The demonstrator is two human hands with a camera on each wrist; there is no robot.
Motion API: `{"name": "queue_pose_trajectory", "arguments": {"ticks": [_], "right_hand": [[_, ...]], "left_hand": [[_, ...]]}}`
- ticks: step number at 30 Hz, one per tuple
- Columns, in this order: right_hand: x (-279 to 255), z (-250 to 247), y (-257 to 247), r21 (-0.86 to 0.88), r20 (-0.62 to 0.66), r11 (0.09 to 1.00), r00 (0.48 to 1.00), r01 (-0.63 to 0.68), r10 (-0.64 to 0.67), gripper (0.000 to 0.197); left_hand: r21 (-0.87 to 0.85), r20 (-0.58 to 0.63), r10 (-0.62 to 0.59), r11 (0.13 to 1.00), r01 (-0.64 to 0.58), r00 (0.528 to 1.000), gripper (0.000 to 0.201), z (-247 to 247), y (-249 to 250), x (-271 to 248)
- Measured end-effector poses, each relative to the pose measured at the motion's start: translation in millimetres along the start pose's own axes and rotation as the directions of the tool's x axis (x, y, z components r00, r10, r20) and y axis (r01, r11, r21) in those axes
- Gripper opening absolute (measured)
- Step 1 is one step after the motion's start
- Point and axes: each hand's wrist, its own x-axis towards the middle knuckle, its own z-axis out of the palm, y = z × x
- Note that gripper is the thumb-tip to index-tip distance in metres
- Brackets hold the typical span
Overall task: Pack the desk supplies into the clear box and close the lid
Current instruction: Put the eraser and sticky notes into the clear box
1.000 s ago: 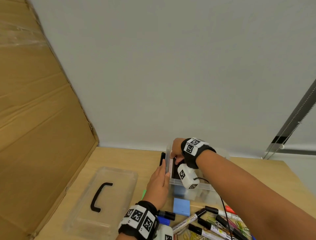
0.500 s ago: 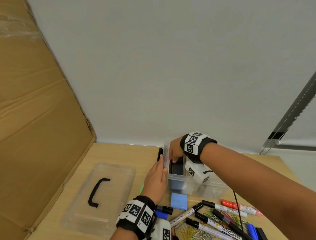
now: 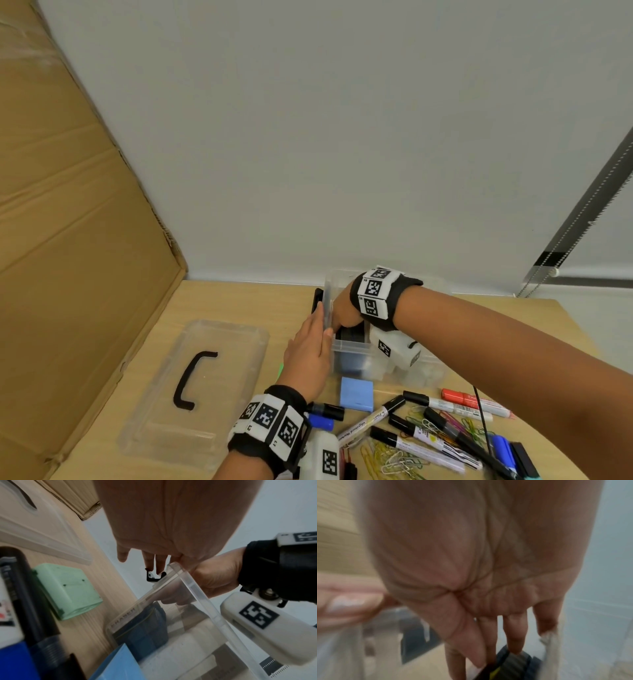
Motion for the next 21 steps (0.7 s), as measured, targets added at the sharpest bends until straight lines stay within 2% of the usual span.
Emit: {"name": "queue_pose_trajectory", "arguments": {"ticks": [3, 5, 12, 15, 17, 19, 21], "right_hand": [[-1, -4, 0, 0.041, 0.028, 0.999, 1.000, -0.006, 0.004, 0.048], [3, 1, -3, -0.015, 0.048, 1.000, 0.999, -0.008, 0.009, 0.045], [-12, 0, -5, 0.054, -0.025, 0.998, 0.999, -0.027, 0.028, 0.046], [-32, 7, -2, 0.171, -0.121, 0.985, 0.992, -0.007, 0.028, 0.043], [-50, 14, 6, 0.284, -0.248, 0.955, 0.969, 0.085, -0.013, 0.041], [-68, 26, 17, 0.406, -0.388, 0.897, 0.922, 0.176, -0.005, 0.044], [-84, 42, 28, 0.507, -0.509, 0.822, 0.860, 0.259, 0.043, 0.043]], "left_hand": [[-0.002, 0.006, 0.002, 1.000, -0.002, 1.000, 0.052, 0, -1, 2], [-0.012, 0.004, 0.004, 1.000, -0.004, 1.000, 0.052, 1, -2, 2], [0.022, -0.001, 0.009, 1.000, -0.008, 1.000, 0.052, 0, -2, 3], [0.121, 0.040, -0.002, 0.993, -0.003, 0.999, 0.053, -5, -2, 6], [0.190, 0.038, 0.010, 0.982, -0.017, 0.999, 0.055, -11, 0, 5], [0.316, -0.059, 0.106, 0.945, -0.082, 0.993, 0.054, -16, 8, -2], [0.450, -0.162, 0.291, 0.872, -0.192, 0.943, 0.050, -19, 22, -19]]}}
